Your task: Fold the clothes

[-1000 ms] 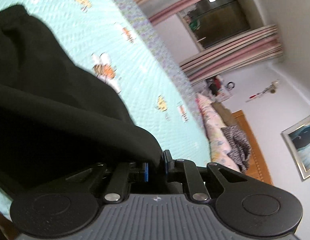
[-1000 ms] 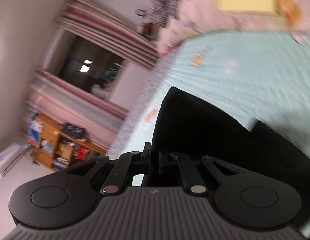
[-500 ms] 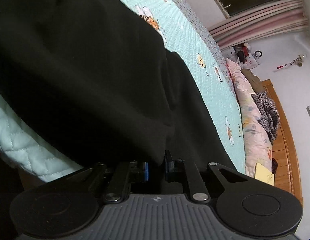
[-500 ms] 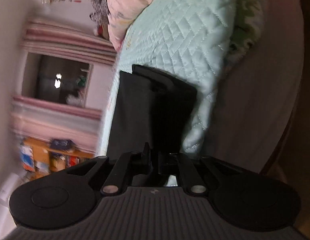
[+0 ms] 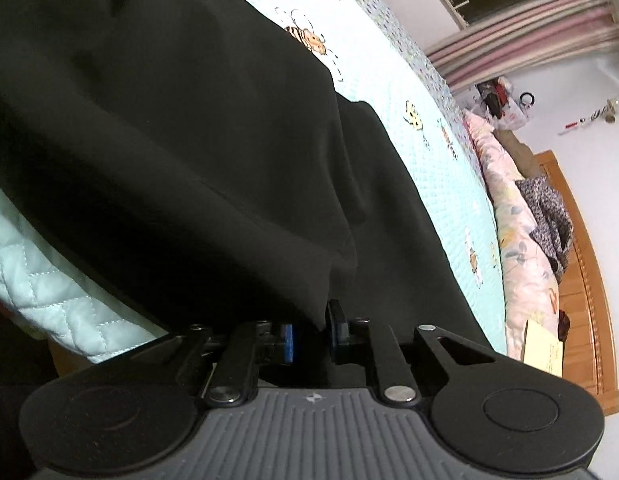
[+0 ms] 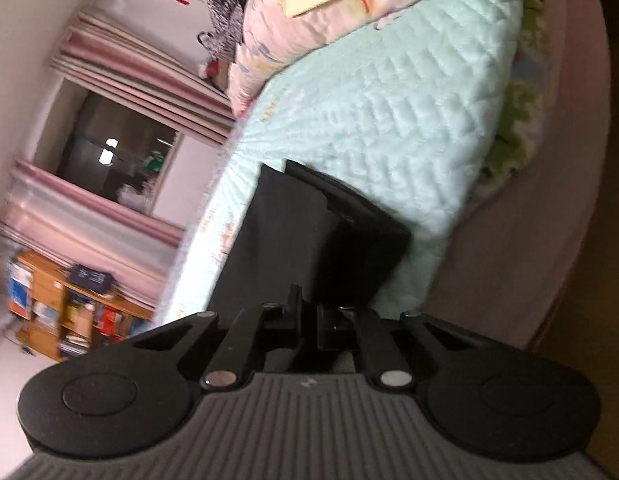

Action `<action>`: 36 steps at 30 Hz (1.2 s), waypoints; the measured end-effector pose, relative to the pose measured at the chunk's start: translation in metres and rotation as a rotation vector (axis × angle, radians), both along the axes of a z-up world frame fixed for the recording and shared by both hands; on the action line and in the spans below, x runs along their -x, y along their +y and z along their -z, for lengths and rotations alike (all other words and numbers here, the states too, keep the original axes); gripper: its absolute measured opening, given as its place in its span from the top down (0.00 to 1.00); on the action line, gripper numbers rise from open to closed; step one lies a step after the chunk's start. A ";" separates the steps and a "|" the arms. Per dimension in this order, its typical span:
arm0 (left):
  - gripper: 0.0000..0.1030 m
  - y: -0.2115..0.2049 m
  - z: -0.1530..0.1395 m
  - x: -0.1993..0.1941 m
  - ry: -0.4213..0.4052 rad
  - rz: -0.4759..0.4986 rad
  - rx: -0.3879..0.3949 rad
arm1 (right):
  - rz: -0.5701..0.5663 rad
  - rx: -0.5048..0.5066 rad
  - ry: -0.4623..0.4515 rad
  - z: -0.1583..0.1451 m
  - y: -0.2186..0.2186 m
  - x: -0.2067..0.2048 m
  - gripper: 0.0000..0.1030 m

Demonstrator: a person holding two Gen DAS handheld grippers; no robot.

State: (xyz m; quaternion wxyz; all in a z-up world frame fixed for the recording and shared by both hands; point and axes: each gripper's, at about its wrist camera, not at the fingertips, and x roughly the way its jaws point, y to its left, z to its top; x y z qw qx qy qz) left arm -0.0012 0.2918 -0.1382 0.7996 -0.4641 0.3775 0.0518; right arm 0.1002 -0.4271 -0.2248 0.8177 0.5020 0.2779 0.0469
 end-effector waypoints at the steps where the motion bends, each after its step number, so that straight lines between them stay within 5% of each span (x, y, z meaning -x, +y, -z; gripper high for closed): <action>1: 0.84 0.000 0.000 -0.001 0.003 0.003 0.000 | 0.004 0.002 0.000 -0.001 0.000 0.000 0.93; 15: 0.71 0.012 0.017 0.009 0.008 -0.003 0.027 | 0.044 -0.029 0.029 -0.001 -0.008 0.010 0.93; 19: 0.65 0.010 0.014 0.008 0.009 0.012 -0.006 | 0.114 0.022 0.038 -0.019 -0.007 0.023 0.83; 22: 0.65 0.008 0.012 0.009 0.012 0.019 -0.032 | 0.237 0.252 0.053 -0.056 0.010 0.039 0.58; 25: 0.65 0.006 0.010 0.010 0.017 0.025 -0.048 | 0.257 0.508 -0.070 -0.100 0.045 0.048 0.56; 28: 0.65 0.003 0.006 0.010 0.020 0.032 -0.056 | 0.066 0.653 -0.215 -0.134 0.098 0.037 0.54; 30: 0.65 0.002 0.003 0.013 0.020 0.042 -0.063 | -0.224 0.639 -0.285 -0.144 0.141 0.014 0.54; 33: 0.65 -0.002 -0.004 0.015 0.015 0.070 -0.085 | -0.704 0.442 -0.325 -0.139 0.219 -0.023 0.55; 36: 0.64 -0.009 -0.013 0.017 0.010 0.086 -0.086 | -0.910 0.302 -0.305 -0.125 0.291 -0.054 0.55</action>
